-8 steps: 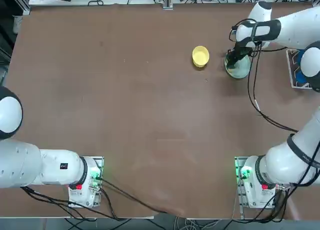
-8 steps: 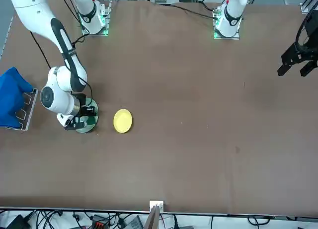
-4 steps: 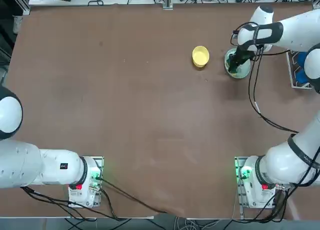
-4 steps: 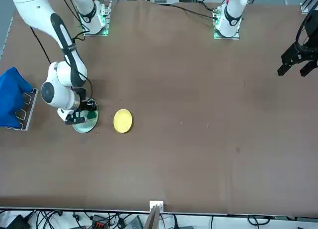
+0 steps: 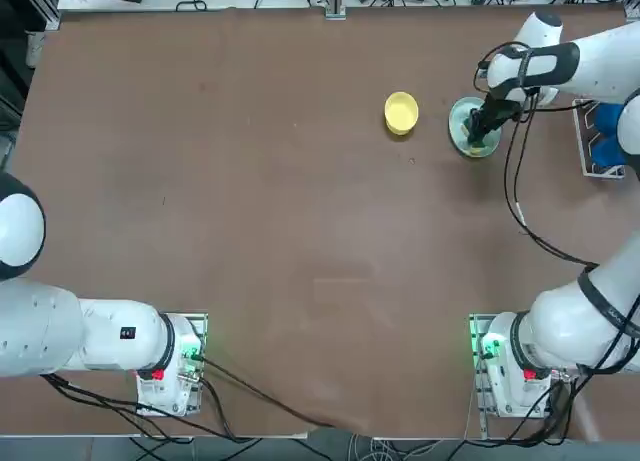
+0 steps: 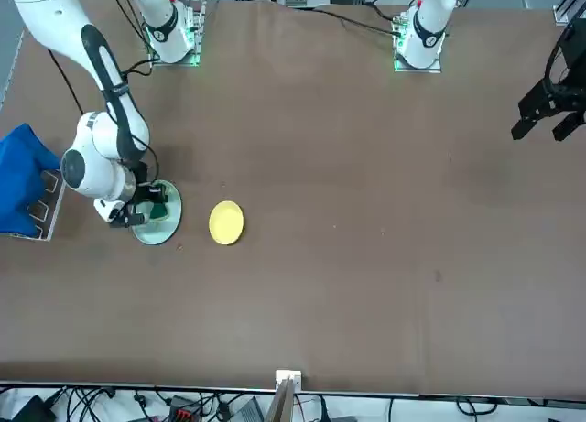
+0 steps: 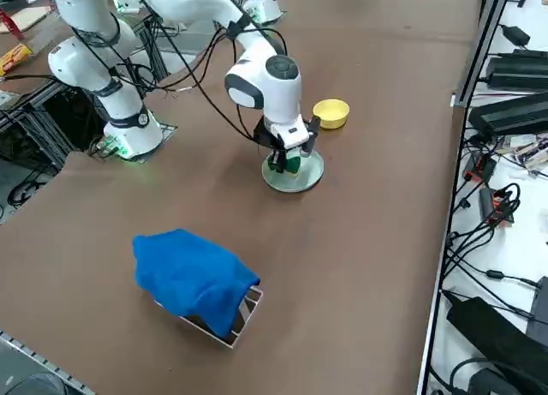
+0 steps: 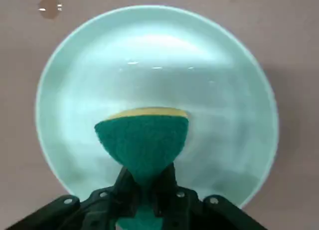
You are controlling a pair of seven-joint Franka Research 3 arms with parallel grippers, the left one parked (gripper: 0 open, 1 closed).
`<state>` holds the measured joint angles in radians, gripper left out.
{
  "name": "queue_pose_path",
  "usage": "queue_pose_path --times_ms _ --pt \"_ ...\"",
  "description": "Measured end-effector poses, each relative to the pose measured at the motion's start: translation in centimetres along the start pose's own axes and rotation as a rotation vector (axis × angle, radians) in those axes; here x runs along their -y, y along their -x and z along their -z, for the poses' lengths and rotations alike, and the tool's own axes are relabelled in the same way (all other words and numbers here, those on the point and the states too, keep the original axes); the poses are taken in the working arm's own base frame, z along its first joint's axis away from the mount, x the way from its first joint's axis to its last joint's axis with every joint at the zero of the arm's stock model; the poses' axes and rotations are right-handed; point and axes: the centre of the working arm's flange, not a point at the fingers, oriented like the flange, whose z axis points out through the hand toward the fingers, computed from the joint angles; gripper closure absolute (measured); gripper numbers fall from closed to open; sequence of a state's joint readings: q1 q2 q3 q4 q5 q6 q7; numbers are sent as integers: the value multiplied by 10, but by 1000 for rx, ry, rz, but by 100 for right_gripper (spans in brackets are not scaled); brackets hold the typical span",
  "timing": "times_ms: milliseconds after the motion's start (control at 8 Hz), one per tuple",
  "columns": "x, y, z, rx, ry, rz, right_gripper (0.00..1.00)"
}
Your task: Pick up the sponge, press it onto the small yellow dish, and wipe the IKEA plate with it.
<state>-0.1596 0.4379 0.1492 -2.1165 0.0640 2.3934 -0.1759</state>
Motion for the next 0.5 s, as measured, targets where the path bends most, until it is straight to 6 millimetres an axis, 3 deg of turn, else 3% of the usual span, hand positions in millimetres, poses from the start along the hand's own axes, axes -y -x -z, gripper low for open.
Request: queue_pose_path --times_ms 500 --pt "-15 -12 4 -18 30 17 83"
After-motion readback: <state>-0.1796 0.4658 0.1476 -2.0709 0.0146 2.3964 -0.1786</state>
